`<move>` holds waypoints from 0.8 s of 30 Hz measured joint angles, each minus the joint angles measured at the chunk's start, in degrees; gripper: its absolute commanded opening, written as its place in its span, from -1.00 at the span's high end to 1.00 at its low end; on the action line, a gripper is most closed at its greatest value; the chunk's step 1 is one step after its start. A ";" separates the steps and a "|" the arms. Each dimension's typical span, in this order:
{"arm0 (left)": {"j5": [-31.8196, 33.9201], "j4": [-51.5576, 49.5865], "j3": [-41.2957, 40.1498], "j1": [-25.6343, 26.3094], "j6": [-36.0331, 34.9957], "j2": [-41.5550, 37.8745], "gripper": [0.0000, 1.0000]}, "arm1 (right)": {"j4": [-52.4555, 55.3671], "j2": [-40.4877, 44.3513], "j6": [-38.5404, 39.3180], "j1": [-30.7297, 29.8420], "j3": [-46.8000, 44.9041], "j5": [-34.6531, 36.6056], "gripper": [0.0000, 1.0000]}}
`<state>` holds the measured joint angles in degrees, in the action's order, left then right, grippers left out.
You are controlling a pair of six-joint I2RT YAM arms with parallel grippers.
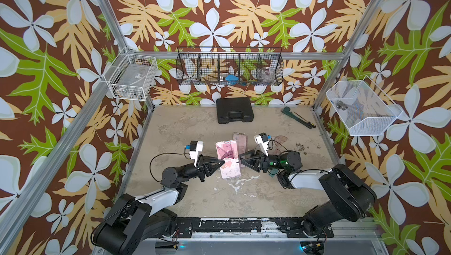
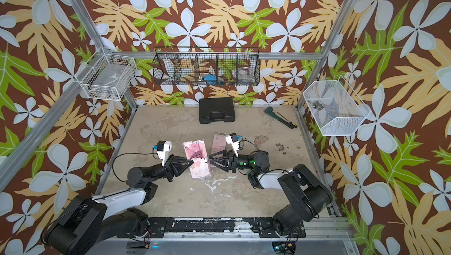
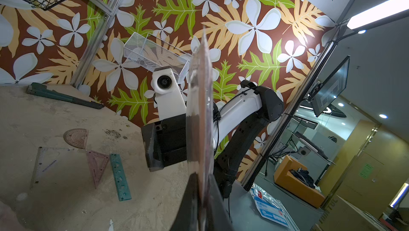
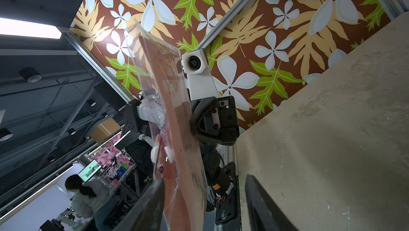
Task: Open the ruler set and take out the ruler
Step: Open the ruler set bag.
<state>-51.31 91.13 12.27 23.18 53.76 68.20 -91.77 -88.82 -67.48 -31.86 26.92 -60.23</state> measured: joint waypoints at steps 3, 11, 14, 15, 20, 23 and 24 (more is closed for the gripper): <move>0.07 -0.09 0.07 0.00 -0.07 0.28 1.00 | -0.28 -0.15 0.00 -0.92 0.39 -0.52 0.08; 1.29 0.17 0.09 0.00 -0.04 1.20 1.00 | -0.22 -0.15 -1.09 -2.38 1.60 -2.10 0.78; 0.96 1.60 0.09 0.00 -0.02 1.33 1.00 | 0.70 0.55 -0.76 -2.47 1.86 -1.99 0.93; 1.01 1.70 0.09 0.02 -0.02 1.33 1.00 | 1.03 1.05 -0.42 -2.49 1.84 -1.97 0.95; 1.11 0.39 0.09 0.22 -1.07 0.39 1.00 | 8.33 6.51 4.09 -2.58 1.66 -0.74 0.98; 1.81 -4.20 0.33 0.31 -3.30 -1.81 0.34 | 19.32 12.55 10.14 -2.67 1.62 2.14 1.00; 3.13 -7.02 0.46 0.28 -5.03 -2.89 0.16 | 22.80 14.64 12.63 -2.67 1.77 3.26 1.00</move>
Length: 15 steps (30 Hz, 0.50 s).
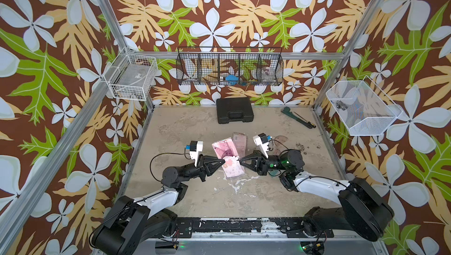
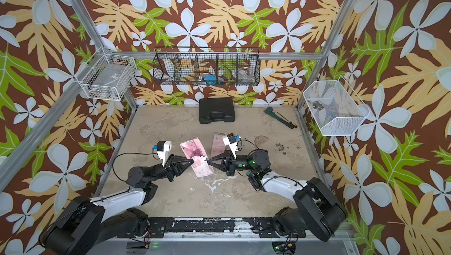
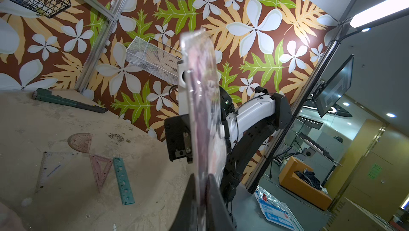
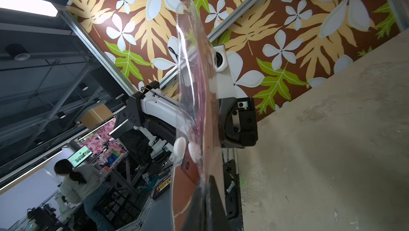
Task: Open the ruler set and take out the ruler
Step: Open the ruler set bag.
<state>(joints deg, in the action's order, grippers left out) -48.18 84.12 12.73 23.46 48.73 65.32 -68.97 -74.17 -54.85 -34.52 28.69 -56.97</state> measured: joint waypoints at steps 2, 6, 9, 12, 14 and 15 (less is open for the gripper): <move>4.07 -9.60 1.03 -0.17 -2.97 -2.91 -0.09 | 9.77 5.20 7.02 -0.63 1.70 5.49 1.00; 13.14 -27.52 4.37 -0.15 -9.94 -8.94 -0.40 | 27.58 12.31 20.22 -5.53 4.42 21.18 1.00; 19.37 -39.26 7.10 -0.04 -13.73 -11.30 -0.45 | 35.87 12.92 25.77 -9.46 4.76 33.18 1.00; 24.15 -47.45 9.25 1.75 -16.04 -12.59 -0.52 | 42.32 10.80 28.70 -14.43 5.81 46.01 1.00; 26.62 -51.41 10.19 4.02 -17.22 -13.38 -0.54 | 44.52 9.07 29.64 -17.59 6.56 52.61 1.00; 28.15 -52.85 10.47 5.11 -17.51 -13.64 -0.54 | 45.11 8.33 29.64 -18.58 6.82 55.21 1.00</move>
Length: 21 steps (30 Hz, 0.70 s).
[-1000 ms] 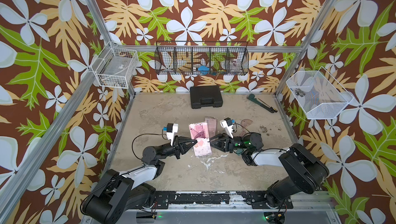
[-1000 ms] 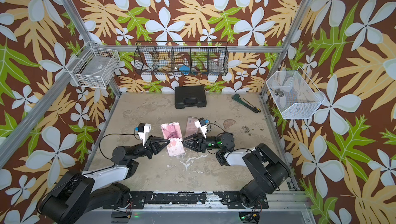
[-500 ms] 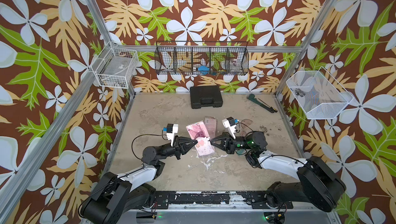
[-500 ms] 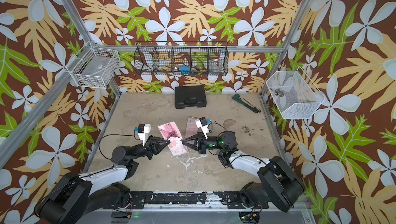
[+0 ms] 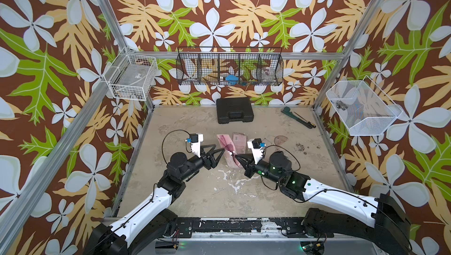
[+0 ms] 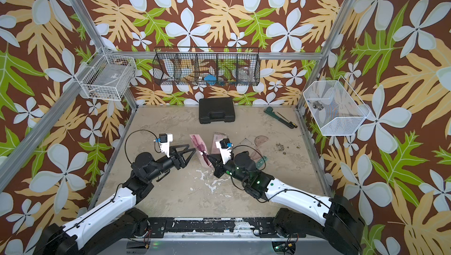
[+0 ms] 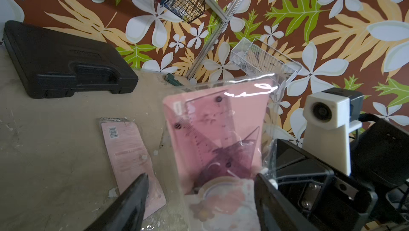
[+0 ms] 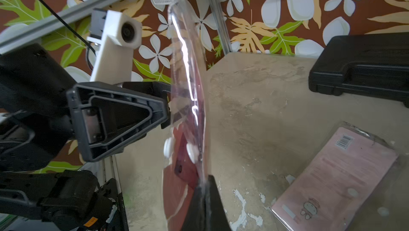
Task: Open the ruler set and take out the ruler
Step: Open the ruler set bag.
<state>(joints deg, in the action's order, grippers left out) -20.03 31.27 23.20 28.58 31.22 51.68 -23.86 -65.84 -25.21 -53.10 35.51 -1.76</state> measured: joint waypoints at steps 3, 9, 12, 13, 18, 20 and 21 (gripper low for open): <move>3.91 -3.17 0.24 2.84 -1.55 -0.48 -0.63 | 1.27 -1.92 -0.17 -1.14 0.52 6.78 1.00; 8.00 -6.12 0.37 6.23 -2.56 2.27 -0.65 | 2.78 -3.80 -1.99 -1.77 1.33 13.03 1.00; 9.20 -6.69 1.07 8.63 -2.99 4.09 -0.66 | 2.93 -4.11 -3.10 -1.77 1.62 13.94 1.00; 9.51 -6.71 1.44 9.22 -3.04 4.79 -0.66 | 2.91 -4.22 -3.39 -1.77 1.70 13.99 1.00; 11.93 -6.45 2.32 11.30 -3.28 8.13 -0.52 | 2.75 -5.07 -5.22 -1.77 1.77 13.51 1.00; 12.81 -6.19 2.36 11.52 -3.28 9.33 -0.27 | 2.45 -5.18 -6.03 -1.77 1.57 12.90 1.00; 13.35 -6.10 2.45 11.65 -3.34 9.79 -0.21 | 2.43 -5.18 -6.12 -1.77 1.42 12.70 1.00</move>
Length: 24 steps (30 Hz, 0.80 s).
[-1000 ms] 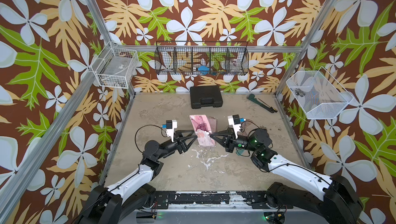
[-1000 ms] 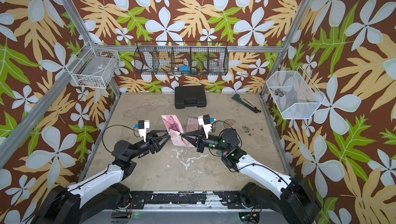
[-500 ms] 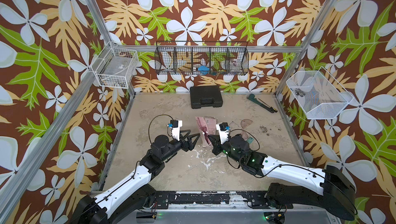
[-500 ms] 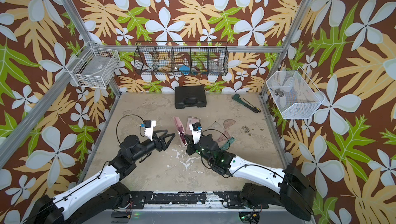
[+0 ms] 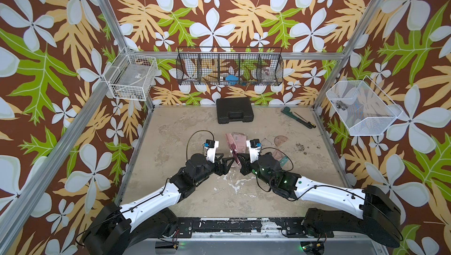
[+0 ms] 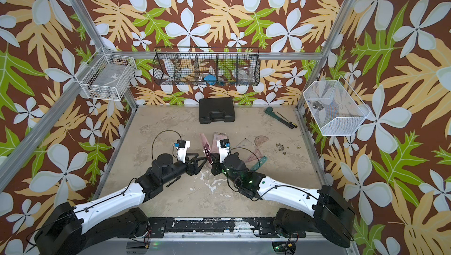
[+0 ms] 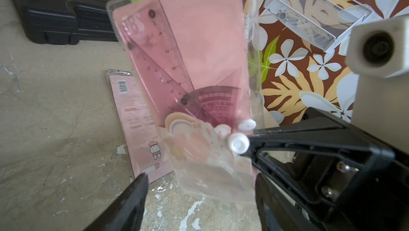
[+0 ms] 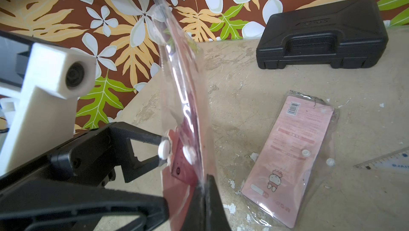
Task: Open the ruler set and take out the ruler
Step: Open the ruler set bag.
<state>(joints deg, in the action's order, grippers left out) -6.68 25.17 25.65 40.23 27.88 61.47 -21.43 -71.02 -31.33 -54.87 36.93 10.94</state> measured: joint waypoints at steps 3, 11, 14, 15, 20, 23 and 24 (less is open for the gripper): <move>1.70 0.02 0.22 0.07 -0.33 0.87 0.26 | 0.00 0.26 -0.42 0.02 -0.37 -0.26 1.00; 6.01 -0.55 0.35 0.07 -0.68 1.03 0.29 | -0.94 0.57 -1.27 0.02 -1.36 -1.03 1.00; 5.95 -0.59 1.01 0.07 -0.68 1.66 0.10 | -1.88 0.09 -1.62 0.02 -1.97 -1.60 1.00; 5.86 -0.42 1.11 0.07 -0.66 1.95 0.03 | -2.21 -0.09 -1.68 0.00 -2.08 -1.75 1.00; 4.37 0.81 1.79 0.07 0.59 3.96 0.11 | -4.22 -1.01 -2.82 0.00 -2.43 -2.19 1.00; 3.17 1.22 2.23 0.07 1.64 5.35 0.39 | -4.87 -1.18 -3.06 0.00 -2.45 -2.14 1.00; 3.13 1.33 2.29 0.07 1.84 5.73 0.53 | -5.18 -1.14 -3.17 0.00 -2.58 -2.10 1.00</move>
<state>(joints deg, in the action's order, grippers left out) -3.55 26.50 27.94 40.29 29.71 67.20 -26.61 -72.16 -34.50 -54.87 34.35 8.84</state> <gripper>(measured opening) 0.359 0.049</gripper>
